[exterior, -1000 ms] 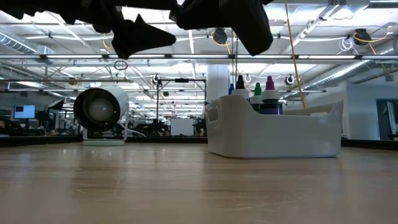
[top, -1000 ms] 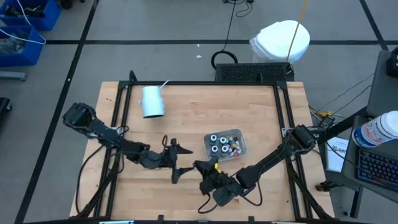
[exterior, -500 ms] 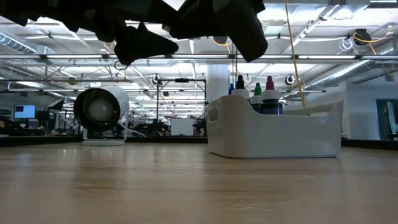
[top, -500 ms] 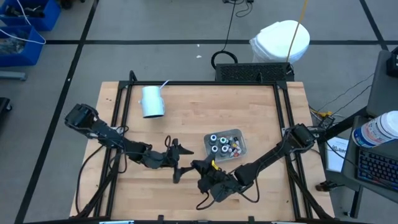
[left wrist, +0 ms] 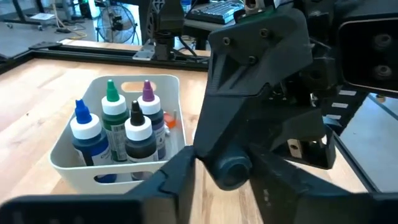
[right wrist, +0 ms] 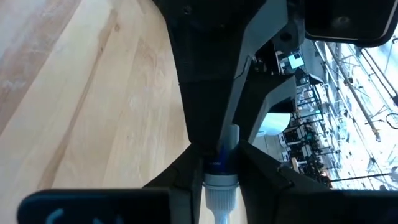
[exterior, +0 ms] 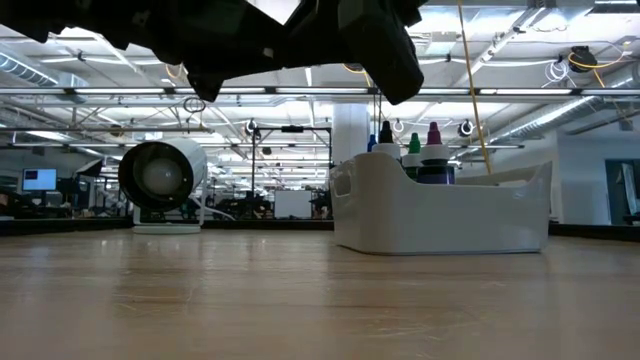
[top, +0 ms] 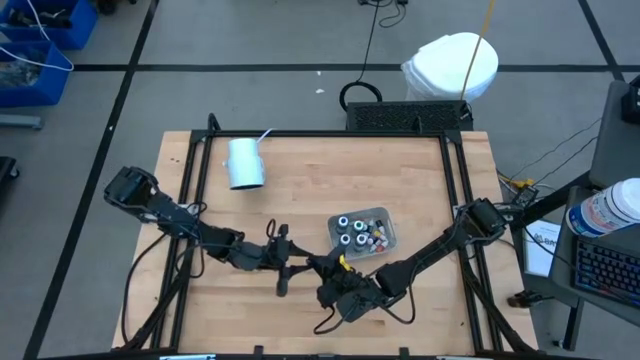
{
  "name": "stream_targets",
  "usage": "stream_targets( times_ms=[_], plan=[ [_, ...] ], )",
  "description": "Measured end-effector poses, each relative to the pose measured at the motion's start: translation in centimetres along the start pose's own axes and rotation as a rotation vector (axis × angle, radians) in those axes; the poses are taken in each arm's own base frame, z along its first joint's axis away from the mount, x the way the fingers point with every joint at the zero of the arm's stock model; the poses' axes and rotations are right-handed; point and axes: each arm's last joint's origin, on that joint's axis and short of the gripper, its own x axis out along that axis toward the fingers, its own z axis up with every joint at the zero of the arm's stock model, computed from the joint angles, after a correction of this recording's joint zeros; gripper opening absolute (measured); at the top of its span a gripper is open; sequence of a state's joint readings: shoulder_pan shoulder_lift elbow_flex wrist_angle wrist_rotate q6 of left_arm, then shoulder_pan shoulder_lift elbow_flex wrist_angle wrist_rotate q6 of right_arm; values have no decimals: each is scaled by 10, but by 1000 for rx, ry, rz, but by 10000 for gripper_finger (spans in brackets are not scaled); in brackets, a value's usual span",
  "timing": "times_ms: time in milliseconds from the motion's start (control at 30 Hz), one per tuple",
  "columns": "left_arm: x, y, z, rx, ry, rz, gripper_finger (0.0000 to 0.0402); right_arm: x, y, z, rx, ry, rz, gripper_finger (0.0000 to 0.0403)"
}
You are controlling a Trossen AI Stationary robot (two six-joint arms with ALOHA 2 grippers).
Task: Pick & Place food coloring
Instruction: Put the small blue food coloring bottle into the gray bin
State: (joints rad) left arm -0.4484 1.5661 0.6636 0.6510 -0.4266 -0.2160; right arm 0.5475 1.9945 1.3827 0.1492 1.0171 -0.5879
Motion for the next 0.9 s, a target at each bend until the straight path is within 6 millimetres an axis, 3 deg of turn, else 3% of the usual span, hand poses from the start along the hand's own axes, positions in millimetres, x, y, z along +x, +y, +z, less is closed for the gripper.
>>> stream_targets(
  times_ms=[200,567,800,900],
  plan=[
    [1,2,0,18,13,-30,85,1,0,-1,-4,9,-5,82],
    [1,2,-2,66,36,-48,93,-4,4,-1,-6,2,24,102],
    [1,2,-4,117,49,-38,77,-25,13,7,-6,-42,45,144],
    [0,-1,-5,166,53,-53,80,-37,17,9,-11,-18,-23,158]
  ],
)
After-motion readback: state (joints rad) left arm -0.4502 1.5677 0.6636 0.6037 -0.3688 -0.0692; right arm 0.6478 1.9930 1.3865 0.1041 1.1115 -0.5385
